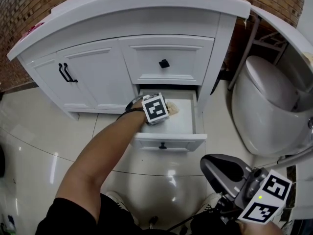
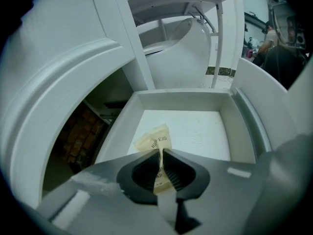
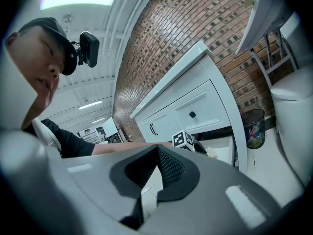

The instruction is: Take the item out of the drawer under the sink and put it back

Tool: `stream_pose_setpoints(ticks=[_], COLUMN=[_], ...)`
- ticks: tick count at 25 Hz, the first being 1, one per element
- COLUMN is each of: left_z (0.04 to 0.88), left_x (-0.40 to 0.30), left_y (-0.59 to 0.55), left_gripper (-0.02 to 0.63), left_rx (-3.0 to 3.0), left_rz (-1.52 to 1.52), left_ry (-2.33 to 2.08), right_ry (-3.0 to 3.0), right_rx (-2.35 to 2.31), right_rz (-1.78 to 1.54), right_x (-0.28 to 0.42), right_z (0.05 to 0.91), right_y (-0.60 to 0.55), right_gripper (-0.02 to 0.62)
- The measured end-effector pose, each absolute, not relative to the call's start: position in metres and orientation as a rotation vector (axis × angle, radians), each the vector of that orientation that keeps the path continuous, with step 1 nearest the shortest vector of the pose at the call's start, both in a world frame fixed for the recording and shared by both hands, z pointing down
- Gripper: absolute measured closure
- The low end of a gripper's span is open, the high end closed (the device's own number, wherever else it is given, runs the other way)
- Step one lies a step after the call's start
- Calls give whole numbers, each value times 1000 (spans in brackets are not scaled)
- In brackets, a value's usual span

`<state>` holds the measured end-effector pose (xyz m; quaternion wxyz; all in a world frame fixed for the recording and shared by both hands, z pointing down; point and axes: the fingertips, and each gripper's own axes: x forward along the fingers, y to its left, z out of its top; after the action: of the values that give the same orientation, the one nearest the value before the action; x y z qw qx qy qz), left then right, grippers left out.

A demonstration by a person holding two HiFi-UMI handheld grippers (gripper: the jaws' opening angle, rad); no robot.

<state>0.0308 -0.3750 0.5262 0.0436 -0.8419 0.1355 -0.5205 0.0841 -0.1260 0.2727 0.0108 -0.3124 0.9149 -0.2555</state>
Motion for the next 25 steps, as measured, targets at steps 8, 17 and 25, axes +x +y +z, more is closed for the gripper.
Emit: stream_pose_setpoints(ticks=[8,17,25], left_z=[493,432,390], left_x=[23,12,-11], left_y=[-371,-343,-314], left_gripper=[581,584,584], left_rx=[-2595,-2662,-2719], left_rz=[-1491,-1303,-1149], left_ry=[516,595,718], right_ry=[2869,2898,2911], right_rx=[-992,-1029,-1078], right_rz=[-770,-733,-719], right_x=[80,72,69], right_z=[272,276,281], right_y=[-125,-124,-122], right_gripper=[592,592,592])
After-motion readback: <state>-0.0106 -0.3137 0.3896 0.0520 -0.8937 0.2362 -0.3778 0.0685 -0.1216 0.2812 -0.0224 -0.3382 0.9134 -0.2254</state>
